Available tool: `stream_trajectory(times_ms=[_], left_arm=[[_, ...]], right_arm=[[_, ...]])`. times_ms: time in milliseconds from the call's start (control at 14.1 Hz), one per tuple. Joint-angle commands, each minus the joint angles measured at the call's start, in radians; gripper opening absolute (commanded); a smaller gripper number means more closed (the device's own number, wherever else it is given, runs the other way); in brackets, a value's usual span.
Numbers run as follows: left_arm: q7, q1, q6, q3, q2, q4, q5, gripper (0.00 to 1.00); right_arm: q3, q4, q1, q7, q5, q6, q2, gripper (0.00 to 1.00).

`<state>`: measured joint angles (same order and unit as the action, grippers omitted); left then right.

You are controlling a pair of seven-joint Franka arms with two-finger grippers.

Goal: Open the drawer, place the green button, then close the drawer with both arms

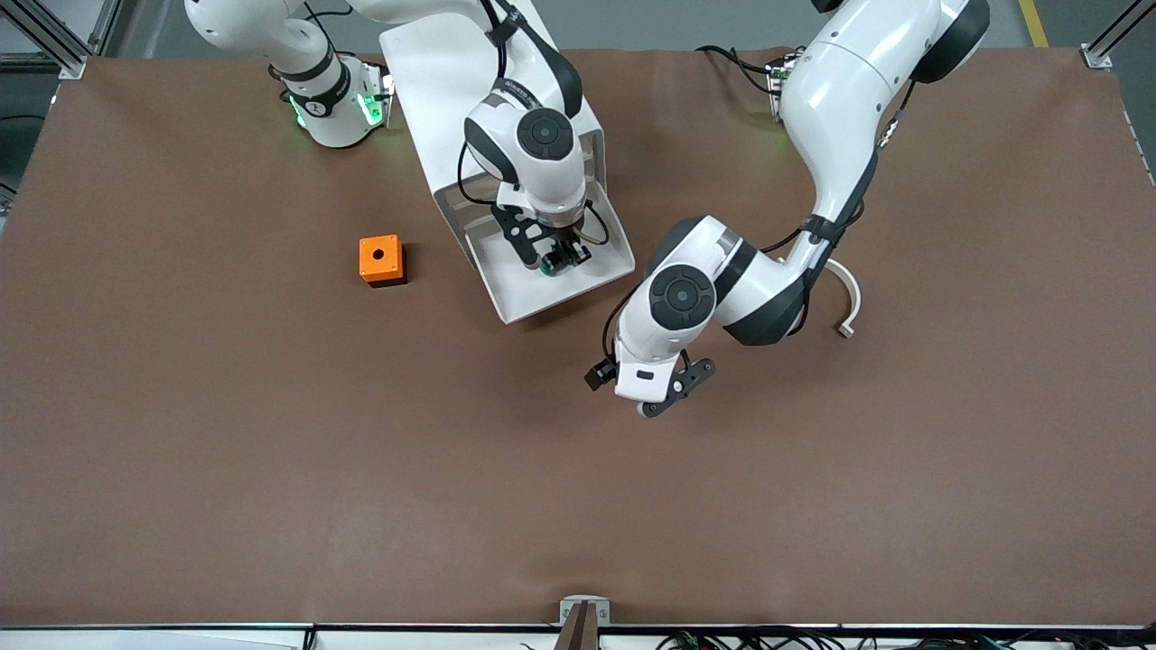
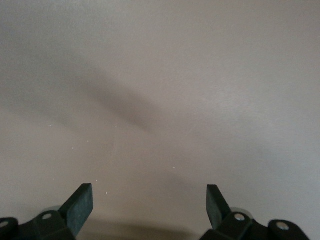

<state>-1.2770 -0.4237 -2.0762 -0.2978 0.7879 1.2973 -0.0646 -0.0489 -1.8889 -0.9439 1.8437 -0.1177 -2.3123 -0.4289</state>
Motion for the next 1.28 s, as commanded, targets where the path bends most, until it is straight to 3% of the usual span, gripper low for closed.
stream_trajectory(times_ms=[0,142,567,922,1205], left_arm=[[-0.018,0.000,-0.025,-0.001,-0.022,0.054,-0.027,1.00],[-0.019,-0.004,-0.025,0.000,-0.021,0.068,-0.027,1.00],[-0.007,-0.043,-0.022,-0.003,-0.012,0.076,-0.026,1.00],[-0.007,-0.095,-0.022,-0.004,-0.009,0.082,-0.021,1.00],[-0.007,-0.148,-0.021,-0.003,0.000,0.082,-0.023,1.00]], right_arm=[[-0.012,0.013,-0.001,-0.012,-0.007,0.004,0.015,1.00],[-0.017,0.045,0.032,-0.119,-0.008,0.066,0.028,1.00],[-0.017,0.247,0.233,-0.588,-0.017,0.465,0.085,1.00],[-0.022,0.264,0.448,-1.081,-0.004,0.662,0.194,1.00],[-0.029,0.264,0.687,-1.521,0.026,0.798,0.281,1.00]])
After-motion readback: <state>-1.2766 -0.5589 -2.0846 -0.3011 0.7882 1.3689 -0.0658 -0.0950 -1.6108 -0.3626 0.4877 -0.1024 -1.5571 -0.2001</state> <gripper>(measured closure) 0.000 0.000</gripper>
